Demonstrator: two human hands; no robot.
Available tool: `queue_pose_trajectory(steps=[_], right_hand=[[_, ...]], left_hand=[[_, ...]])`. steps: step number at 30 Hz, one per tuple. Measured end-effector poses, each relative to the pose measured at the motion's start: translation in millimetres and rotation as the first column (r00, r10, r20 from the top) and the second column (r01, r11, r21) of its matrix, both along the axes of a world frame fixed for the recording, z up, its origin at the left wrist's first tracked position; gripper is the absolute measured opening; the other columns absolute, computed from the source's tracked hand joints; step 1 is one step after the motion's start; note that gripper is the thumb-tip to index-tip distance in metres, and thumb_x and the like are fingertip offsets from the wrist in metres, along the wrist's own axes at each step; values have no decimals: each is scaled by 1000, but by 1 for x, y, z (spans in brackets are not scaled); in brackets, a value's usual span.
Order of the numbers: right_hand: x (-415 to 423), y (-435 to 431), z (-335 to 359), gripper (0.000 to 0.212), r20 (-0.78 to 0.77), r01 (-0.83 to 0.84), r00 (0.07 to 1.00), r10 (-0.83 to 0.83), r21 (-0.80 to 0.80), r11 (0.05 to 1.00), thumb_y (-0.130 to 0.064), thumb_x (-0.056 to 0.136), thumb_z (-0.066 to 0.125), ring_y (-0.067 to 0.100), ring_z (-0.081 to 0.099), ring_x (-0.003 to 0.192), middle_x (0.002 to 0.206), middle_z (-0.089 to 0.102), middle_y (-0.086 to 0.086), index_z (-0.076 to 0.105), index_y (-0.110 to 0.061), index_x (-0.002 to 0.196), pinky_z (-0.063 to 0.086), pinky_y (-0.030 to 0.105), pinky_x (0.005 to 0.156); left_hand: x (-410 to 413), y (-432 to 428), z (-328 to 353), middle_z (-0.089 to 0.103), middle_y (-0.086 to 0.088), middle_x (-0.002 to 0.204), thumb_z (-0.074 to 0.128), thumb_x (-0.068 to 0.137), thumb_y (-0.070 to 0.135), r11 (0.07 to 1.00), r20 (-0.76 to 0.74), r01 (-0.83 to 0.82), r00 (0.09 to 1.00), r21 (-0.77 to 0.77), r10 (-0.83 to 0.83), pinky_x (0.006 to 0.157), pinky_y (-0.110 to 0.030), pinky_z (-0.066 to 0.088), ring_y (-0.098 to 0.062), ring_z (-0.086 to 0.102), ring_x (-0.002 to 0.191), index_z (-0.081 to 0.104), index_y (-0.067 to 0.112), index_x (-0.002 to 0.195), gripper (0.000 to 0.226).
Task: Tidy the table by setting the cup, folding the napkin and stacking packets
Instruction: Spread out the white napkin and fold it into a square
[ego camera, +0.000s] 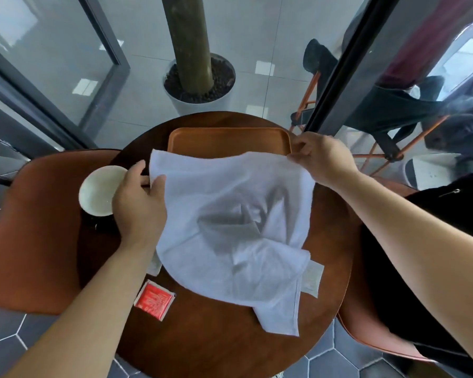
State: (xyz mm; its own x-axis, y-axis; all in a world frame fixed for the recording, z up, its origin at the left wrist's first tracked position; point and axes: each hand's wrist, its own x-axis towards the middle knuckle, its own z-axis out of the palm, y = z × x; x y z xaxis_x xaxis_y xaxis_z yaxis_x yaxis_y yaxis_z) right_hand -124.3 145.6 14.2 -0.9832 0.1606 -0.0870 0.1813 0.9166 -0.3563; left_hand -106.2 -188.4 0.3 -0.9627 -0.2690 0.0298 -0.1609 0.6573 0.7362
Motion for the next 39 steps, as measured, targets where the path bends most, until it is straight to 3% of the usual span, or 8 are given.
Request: queue_pose_trajectory(steps=[4,10,19,24,29,32,35,39], right_hand=[[44,3,-9,26,-234,82,965,-121,-172,982,-27,94,67,22,64,101,113,70,5,68,-18,118,56,38,86],[149,-18,-42,15,-81,268,947,-311,-334,903,-16,86,75,-3,64,72,89,73,-10,75,-21,101,44,7,63],[195,-55,-67,49,33,207,978,-206,-294,933,-40,83,78,4,59,79,111,58,-9,64,-25,127,49,20,68],[189,-58,-52,10,-3,162,985,-173,-339,927,-15,88,73,16,64,81,90,68,-4,75,-18,97,44,18,67],[200,-62,-16,17,15,246,948,-317,-663,707,-18,83,78,8,71,72,82,74,-14,75,-33,89,56,24,70],[224,-76,-2,22,69,131,990,-127,-804,580,-32,79,76,8,74,81,95,76,-16,74,-41,99,57,20,75],[258,-99,-18,22,87,39,995,38,-738,674,-19,82,74,5,70,97,111,70,-23,76,-35,97,54,15,78],[295,-108,-45,31,34,208,970,-239,-622,755,-5,83,75,8,70,83,100,69,-18,75,-36,89,54,17,69]], left_hand=[[48,4,-4,51,-14,140,68,94,23,982,-23,120,992,-143,-125,104,-37,38,-30,47,132,50,12,142,53],[145,11,-23,49,-5,112,77,84,15,999,155,0,988,-37,6,81,-37,52,-28,62,88,65,10,115,33],[187,37,-36,73,0,95,75,89,26,836,515,-390,843,387,155,72,-40,64,-12,75,74,45,18,138,58],[178,49,-41,75,-4,89,78,85,10,731,491,-471,845,494,213,74,-39,63,-16,76,77,52,12,134,56],[167,33,-28,74,-8,87,65,88,-6,579,401,-550,835,602,377,61,-36,62,-26,76,76,65,20,110,34],[163,-2,-21,70,-15,108,63,94,5,565,282,-525,840,636,463,58,-26,60,-22,73,80,58,19,128,38],[166,-28,-28,66,-20,122,63,98,18,547,440,-533,845,646,305,82,-40,60,-28,71,103,40,2,146,56],[191,-31,-41,68,-16,118,66,97,19,620,543,-516,823,590,167,80,-41,56,-30,71,101,48,8,143,51]])
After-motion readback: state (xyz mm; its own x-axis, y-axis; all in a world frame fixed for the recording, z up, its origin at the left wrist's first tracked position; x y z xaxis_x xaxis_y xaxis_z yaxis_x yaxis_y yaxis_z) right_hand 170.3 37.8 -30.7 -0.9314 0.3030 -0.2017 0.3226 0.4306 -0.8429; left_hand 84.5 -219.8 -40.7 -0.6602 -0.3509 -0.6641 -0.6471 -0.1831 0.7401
